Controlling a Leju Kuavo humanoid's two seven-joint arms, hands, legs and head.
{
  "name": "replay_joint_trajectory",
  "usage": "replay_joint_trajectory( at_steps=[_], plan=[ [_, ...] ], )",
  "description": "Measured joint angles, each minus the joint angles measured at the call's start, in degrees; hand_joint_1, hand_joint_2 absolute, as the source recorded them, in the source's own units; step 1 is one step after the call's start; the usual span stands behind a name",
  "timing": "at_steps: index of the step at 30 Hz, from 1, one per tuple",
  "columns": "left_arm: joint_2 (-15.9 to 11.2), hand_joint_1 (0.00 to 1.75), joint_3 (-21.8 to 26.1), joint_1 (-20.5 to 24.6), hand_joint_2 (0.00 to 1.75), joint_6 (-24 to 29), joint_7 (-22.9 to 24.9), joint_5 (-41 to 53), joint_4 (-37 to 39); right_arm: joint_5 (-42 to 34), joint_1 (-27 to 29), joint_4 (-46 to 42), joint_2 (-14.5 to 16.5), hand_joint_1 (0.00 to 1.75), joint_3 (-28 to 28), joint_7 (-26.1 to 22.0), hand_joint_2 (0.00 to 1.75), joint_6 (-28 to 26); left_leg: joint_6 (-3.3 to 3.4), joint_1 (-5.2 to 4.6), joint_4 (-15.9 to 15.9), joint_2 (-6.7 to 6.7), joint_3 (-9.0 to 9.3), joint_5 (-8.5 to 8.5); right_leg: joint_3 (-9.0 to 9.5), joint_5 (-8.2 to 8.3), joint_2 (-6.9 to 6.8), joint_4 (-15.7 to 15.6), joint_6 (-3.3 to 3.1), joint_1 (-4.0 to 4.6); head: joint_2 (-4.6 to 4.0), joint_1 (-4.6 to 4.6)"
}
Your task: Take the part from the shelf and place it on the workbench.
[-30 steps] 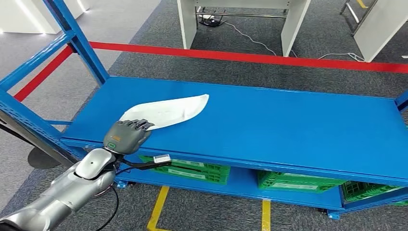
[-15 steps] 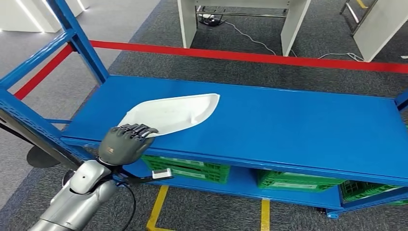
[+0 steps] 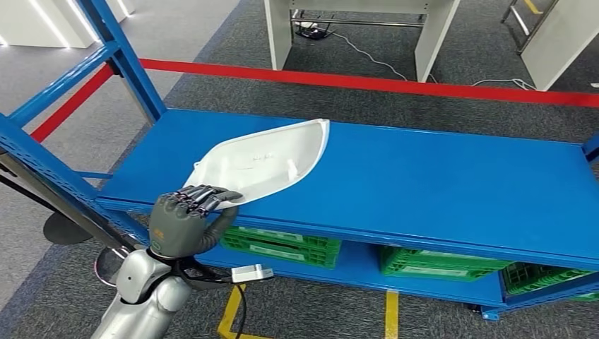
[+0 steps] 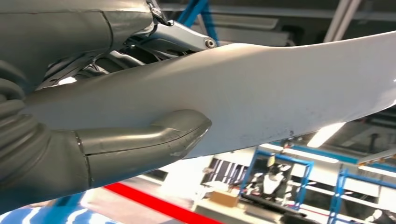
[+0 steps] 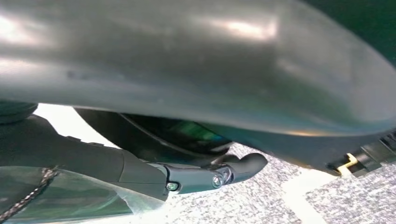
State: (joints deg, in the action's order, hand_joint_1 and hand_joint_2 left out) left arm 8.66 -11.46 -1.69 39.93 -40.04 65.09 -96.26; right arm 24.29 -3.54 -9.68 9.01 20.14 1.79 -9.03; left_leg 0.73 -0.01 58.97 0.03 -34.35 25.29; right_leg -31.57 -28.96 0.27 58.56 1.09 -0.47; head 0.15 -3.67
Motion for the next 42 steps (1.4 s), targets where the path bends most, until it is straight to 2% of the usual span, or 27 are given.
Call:
replay_joint_trajectory(
  at_steps=[2, 3, 4, 6, 8, 9, 10, 12, 14, 17, 18, 20, 22, 23, 24, 25, 26, 27, 29, 31, 33, 35, 37, 38, 39, 40, 42],
  plan=[
    [0.3, 1.75, 0.0, -0.1, 1.75, 0.0, 0.0, -0.2, -0.4, 0.0, 0.1, 0.0, 0.2, 0.00, -0.1, 0.0, 0.00, 0.0, -0.67, 0.12, 0.2, -0.02, -0.31, 0.04, -0.51, 0.61, -0.05, 0.0, -0.82, -0.04, 0.00, 0.01],
    [0.4, 1.75, 0.0, -0.1, 1.75, 0.0, 0.0, -0.2, -0.5, 0.0, 0.1, 0.0, 0.2, 0.00, -0.1, 0.0, 0.00, 0.0, -0.97, 0.19, 1.1, -0.04, -0.67, 1.11, -0.78, 0.97, -0.15, 0.0, -1.28, -0.11, 0.00, -0.09],
    [0.4, 1.75, 0.0, -0.1, 1.75, 0.0, 0.0, -0.2, -0.7, -0.1, 0.1, 0.0, 0.3, 0.00, -0.1, 0.0, 0.00, 0.0, -1.25, 0.25, 3.1, -0.07, -1.36, 2.95, -1.16, 1.36, -0.28, -0.1, -1.67, -0.20, 0.00, -0.18],
    [0.4, 1.75, 0.0, -0.1, 1.75, 0.0, 0.0, -0.3, -0.8, 0.0, 0.1, 0.0, 0.4, 0.00, -0.1, 0.0, 0.00, 0.0, -1.73, 0.36, 10.1, -0.07, -3.51, 8.00, -2.19, 2.13, -0.45, -0.1, -2.05, -0.13, 0.00, -0.39],
    [0.5, 1.75, 0.0, -0.2, 1.75, 0.0, 0.0, -0.3, -0.8, 0.0, 0.0, 0.0, 0.4, 0.00, -0.1, 0.0, 0.00, 0.0, -1.84, 0.38, 15.2, -0.07, -4.29, 10.73, -3.39, 3.00, -0.54, -0.1, -2.10, 0.04, 0.00, -0.40],
    [0.5, 1.75, 0.0, -0.3, 1.75, 0.0, 0.0, -0.3, -0.8, -0.1, 0.0, 0.0, 0.4, 0.00, -0.1, 0.0, 0.00, 0.0, -1.69, 0.37, 14.7, -0.07, -3.17, 10.49, -3.98, 3.48, -0.55, -0.1, -2.10, 0.15, 0.00, -0.40],
    [0.5, 1.75, 0.0, -0.2, 1.75, 0.0, 0.0, -0.3, -0.8, -0.1, 0.0, 0.0, 0.4, 0.00, -0.2, 0.0, 0.00, 0.0, -1.40, 0.32, 11.9, -0.08, -0.95, 9.36, -4.52, 3.98, -0.53, -0.1, -2.10, 0.26, 0.00, -0.40],
    [0.5, 1.75, 0.0, 0.1, 1.75, 0.0, 0.0, -0.2, -0.9, -0.1, -0.2, 0.0, 0.5, 0.00, -0.2, 0.1, 0.00, 0.0, -0.47, 0.02, 3.4, -0.02, 4.75, 7.02, -5.36, 4.98, -0.49, -0.1, -1.98, 0.52, 0.00, -0.39],
    [0.5, 1.75, -0.1, 0.4, 1.75, 0.0, 0.0, -0.1, -1.1, -0.2, -0.3, -0.1, 0.6, 0.00, -0.3, 0.2, 0.00, -0.1, 0.13, -0.40, -1.6, 0.09, 7.53, 6.12, -5.81, 5.90, -0.56, -0.1, -1.48, 0.57, 0.00, -0.36],
    [0.6, 1.75, -0.3, 0.6, 1.75, 0.0, 0.0, 0.0, -1.2, -0.4, -0.2, -0.1, 0.7, 0.00, -0.7, 0.2, 0.00, -0.3, 0.73, -0.62, -2.5, 0.28, 7.00, 4.73, -6.05, 6.96, -0.62, -0.5, -0.37, 0.32, 0.00, -0.33],
    [0.6, 1.75, -0.4, 0.7, 1.75, 0.0, 0.0, 0.0, -1.2, -0.5, -0.2, 0.0, 0.7, 0.00, -0.9, 0.2, 0.00, -0.3, 1.05, -0.48, -2.8, 0.40, 6.58, 3.94, -6.49, 6.10, -0.51, -0.1, -0.08, 0.31, 0.00, -0.26],
    [0.7, 1.75, -0.5, 0.9, 1.75, 0.0, 0.0, 0.0, -1.2, -0.6, -0.3, 0.0, 0.6, 0.00, -1.1, 0.1, 0.00, -0.4, 1.54, -0.15, -3.2, 0.69, 5.24, 2.42, -7.98, 1.26, -0.31, 4.0, 0.41, 0.26, 0.00, -0.09],
    [0.8, 1.75, -0.6, 1.0, 1.75, 0.0, 0.0, 0.0, -1.2, -0.6, -0.4, -0.1, 0.6, 0.00, -1.2, 0.1, 0.00, -0.4, 1.68, -0.13, -3.2, 0.79, 3.48, 1.16, -9.11, -3.94, -0.30, 10.9, 0.88, 0.19, 0.00, -0.03],
    [0.8, 1.75, -0.7, 1.0, 1.75, 0.0, 0.0, 0.0, -1.2, -0.6, -0.4, -0.1, 0.5, 0.00, -1.2, 0.1, 0.00, -0.4, 1.60, -0.13, -3.1, 0.85, 2.57, 0.51, -8.99, -4.72, -0.32, 13.6, 1.06, 0.12, 0.00, -0.06],
    [0.8, 1.75, -0.7, 1.0, 1.75, 0.0, 0.0, 0.0, -1.2, -0.6, -0.4, -0.1, 0.5, 0.00, -1.2, 0.1, 0.00, -0.4, 1.47, -0.10, -3.0, 0.88, 1.64, -0.12, -8.13, -4.06, -0.33, 14.6, 1.22, 0.03, 0.00, -0.06],
    [0.8, 1.75, -0.7, 1.0, 1.75, 0.0, 0.0, 0.0, -1.2, -0.7, -0.3, -0.1, 0.5, 0.00, -1.3, 0.1, 0.00, -0.4, 1.29, -0.05, -2.7, 0.87, 0.73, -0.69, -6.36, -2.52, -0.33, 13.7, 1.35, -0.09, 0.00, -0.07],
    [0.8, 1.75, -0.7, 1.0, 1.75, 0.0, 0.0, 0.0, -1.2, -0.8, -0.2, -0.1, 0.5, 0.00, -1.3, 0.1, 0.00, -0.4, 1.03, 0.03, -2.4, 0.85, -0.08, -1.17, -3.72, -1.12, -0.34, 11.0, 1.49, -0.27, 0.00, -0.07],
    [0.8, 1.75, -0.7, 1.1, 1.75, 0.0, 0.0, -0.1, -1.2, -0.8, -0.2, -0.1, 0.5, 0.00, -1.4, 0.2, 0.00, -0.3, 0.72, 0.01, -2.0, 0.82, -0.84, -1.57, -0.58, -0.82, -0.32, 7.2, 1.67, -0.36, 0.00, -0.05],
    [0.8, 1.75, -0.8, 1.3, 1.75, 0.0, 0.0, -0.1, -1.2, -1.0, -0.2, -0.1, 0.5, 0.00, -1.6, 0.1, 0.00, -0.3, 0.09, -0.09, -1.2, 0.80, -1.89, -2.33, 4.07, -2.30, -0.12, 0.2, 1.45, -0.35, 0.00, -0.11],
    [0.8, 1.75, -1.0, 1.4, 1.75, 0.0, 0.0, -0.2, -1.2, -1.0, -0.1, -0.1, 0.5, 0.00, -1.6, 0.1, 0.00, -0.3, -0.40, -0.12, -0.9, 0.82, -2.35, -3.19, 4.64, -3.27, 0.07, -1.9, 0.64, -0.15, 0.00, -0.19],
    [0.8, 1.75, -1.2, 1.5, 1.75, 0.0, 0.0, -0.3, -1.1, -1.0, 0.1, -0.1, 0.6, 0.00, -1.6, 0.1, 0.00, -0.3, -0.98, 0.09, -0.3, 0.72, -2.73, -2.37, 3.69, -2.64, -0.15, -1.8, -0.41, -0.17, 0.00, -0.13],
    [0.8, 1.75, -1.2, 1.5, 1.75, 0.0, 0.0, -0.3, -1.1, -1.0, 0.2, -0.1, 0.6, 0.00, -1.6, 0.1, 0.00, -0.4, -1.60, 0.27, 3.5, 0.57, -3.76, 2.26, 2.79, -1.62, -0.44, -1.8, -1.45, -0.21, 0.00, -0.17],
    [0.8, 1.75, -1.2, 1.6, 1.75, 0.0, 0.0, -0.3, -1.1, -1.0, 0.2, -0.1, 0.6, 0.00, -1.7, 0.1, 0.00, -0.4, -1.95, 0.33, 10.6, 0.51, -5.08, 7.63, 1.67, -0.42, -0.53, -1.7, -1.84, -0.07, 0.00, -0.26],
    [0.7, 1.75, -1.2, 1.6, 1.75, 0.0, 0.0, -0.3, -1.0, -1.0, 0.2, -0.1, 0.6, 0.00, -1.7, 0.1, 0.00, -0.4, -1.97, 0.33, 13.5, 0.50, -5.27, 8.82, 1.01, 0.22, -0.55, -1.6, -1.88, 0.03, 0.00, -0.26],
    [0.7, 1.75, -1.2, 1.6, 1.75, 0.0, 0.0, -0.3, -1.0, -1.0, 0.2, -0.1, 0.6, 0.00, -1.7, 0.1, 0.00, -0.4, -1.88, 0.33, 14.8, 0.49, -4.74, 8.71, 0.18, 0.82, -0.57, -1.5, -1.90, 0.15, 0.00, -0.27],
    [0.7, 1.75, -1.2, 1.6, 1.75, 0.0, 0.0, -0.3, -0.9, -1.0, 0.2, -0.1, 0.6, 0.00, -1.7, 0.1, 0.00, -0.4, -1.66, 0.31, 14.1, 0.47, -3.32, 7.62, -0.60, 1.36, -0.56, -1.4, -1.91, 0.28, 0.00, -0.26],
    [0.7, 1.75, -1.3, 1.7, 1.75, 0.0, 0.0, -0.3, -0.9, -1.0, 0.2, -0.1, 0.6, 0.00, -1.7, 0.1, 0.00, -0.3, -0.67, 0.07, 7.2, 0.32, 1.84, 5.06, -1.81, 2.29, -0.49, -1.3, -1.85, 0.52, 0.00, -0.26]
  ],
)
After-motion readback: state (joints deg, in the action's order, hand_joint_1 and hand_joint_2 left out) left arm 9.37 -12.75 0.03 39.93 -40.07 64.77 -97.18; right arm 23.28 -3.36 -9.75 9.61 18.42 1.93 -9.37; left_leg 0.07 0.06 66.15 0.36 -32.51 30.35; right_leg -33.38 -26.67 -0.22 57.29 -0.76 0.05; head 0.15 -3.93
